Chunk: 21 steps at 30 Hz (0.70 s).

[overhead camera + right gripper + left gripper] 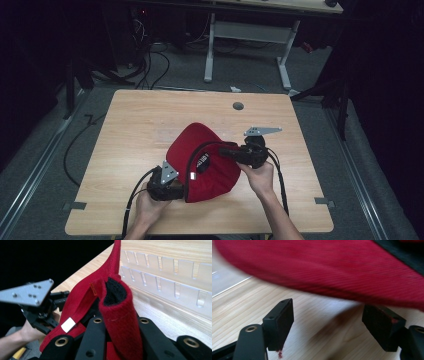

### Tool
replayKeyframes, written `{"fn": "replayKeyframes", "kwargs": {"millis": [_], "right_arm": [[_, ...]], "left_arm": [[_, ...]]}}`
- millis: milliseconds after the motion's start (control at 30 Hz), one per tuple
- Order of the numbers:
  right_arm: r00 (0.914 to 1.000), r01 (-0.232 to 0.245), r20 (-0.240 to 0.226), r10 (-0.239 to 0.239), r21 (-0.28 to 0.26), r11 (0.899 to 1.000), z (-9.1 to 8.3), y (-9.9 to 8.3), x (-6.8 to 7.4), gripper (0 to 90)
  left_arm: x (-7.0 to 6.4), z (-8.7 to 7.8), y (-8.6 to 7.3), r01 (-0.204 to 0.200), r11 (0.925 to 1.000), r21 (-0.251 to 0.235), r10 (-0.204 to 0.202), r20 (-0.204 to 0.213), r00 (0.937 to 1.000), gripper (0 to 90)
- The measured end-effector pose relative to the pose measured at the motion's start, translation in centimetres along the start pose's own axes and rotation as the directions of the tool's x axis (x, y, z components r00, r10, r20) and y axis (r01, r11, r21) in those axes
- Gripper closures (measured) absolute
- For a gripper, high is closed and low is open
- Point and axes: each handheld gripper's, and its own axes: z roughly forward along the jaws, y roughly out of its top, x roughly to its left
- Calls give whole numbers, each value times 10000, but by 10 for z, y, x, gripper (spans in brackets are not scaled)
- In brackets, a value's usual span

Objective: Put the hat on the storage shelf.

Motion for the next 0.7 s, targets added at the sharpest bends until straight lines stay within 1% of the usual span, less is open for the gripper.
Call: {"fn": "replayKeyframes", "kwargs": {"millis": [33, 100, 167, 200, 233, 267, 300, 333, 367, 433, 467, 500, 533, 567, 600, 633, 667, 700], "right_arm": [[10000, -33, -36, 33, -14, 10000, 0, 0, -1, 850], [9999, -108, -15, 108, 23, 9999, 1, -1, -1, 849], [9998, -179, 9, 179, 51, 9998, 2, -2, -2, 849], [9997, -260, 44, 259, 76, 9996, 2, -4, -4, 849], [9997, -260, 44, 259, 76, 9996, 2, -4, -4, 849], [9994, -341, 121, 339, 90, 9994, 2, -6, -6, 849], [9994, -341, 121, 339, 90, 9994, 2, -6, -6, 849], [9990, -417, 178, 415, 94, 9991, 2, -8, -7, 848], [9990, -417, 178, 415, 94, 9991, 2, -8, -7, 848], [9985, -324, 450, 311, 278, 9991, 4, -10, -7, 848], [9985, -324, 450, 311, 278, 9991, 4, -10, -7, 848], [9980, -274, 583, 253, 363, 9990, 5, -11, -6, 848], [9980, -274, 583, 253, 363, 9990, 5, -11, -6, 848], [9971, -144, 757, 106, 500, 9986, 6, -11, -4, 847], [9964, -90, 844, 40, 594, 9982, 7, -11, -3, 847], [9964, -90, 844, 40, 594, 9982, 7, -11, -3, 847], [9949, -19, 1008, -59, 777, 9970, 9, -13, -2, 847], [9945, -18, 1044, -68, 822, 9966, 9, -14, -2, 846]], "left_arm": [[0, 0, 0, 0, 10000, 0, 0, 0, 10000, 250], [-5, 1, 0, 26, 10000, -30, -26, 241, 9997, 239], [-6, 0, 1, -31, 10000, -18, 31, 314, 9995, 239], [-7, -2, 3, 95, 9999, -117, -90, 441, 9990, 239], [-7, -2, 3, 95, 9999, -117, -90, 441, 9990, 241], [-8, -4, 6, 297, 9994, -203, -285, 538, 9981, 242], [-8, -4, 6, 297, 9994, -203, -285, 538, 9981, 241], [-8, -7, 8, 297, 9991, -302, -280, 555, 9981, 235], [-8, -7, 8, 297, 9991, -302, -280, 555, 9981, 225], [-9, -10, 11, 81, 9990, -432, -64, 415, 9991, 215], [-9, -10, 11, 81, 9990, -432, -64, 415, 9991, 207], [-7, -12, 12, 25, 9987, -504, -11, 284, 9996, 203], [-7, -12, 12, 25, 9987, -504, -11, 284, 9996, 199], [-6, -12, 13, 87, 9983, -569, -76, 184, 9998, 192], [-6, -12, 13, 87, 9983, -569, -76, 184, 9998, 188], [-5, -13, 14, 89, 9979, -648, -79, 158, 9998, 188], [-4, -15, 15, 88, 9975, -700, -78, 141, 9999, 178], [-3, -17, 16, 124, 9964, -844, -115, 113, 9999, 175]]}}
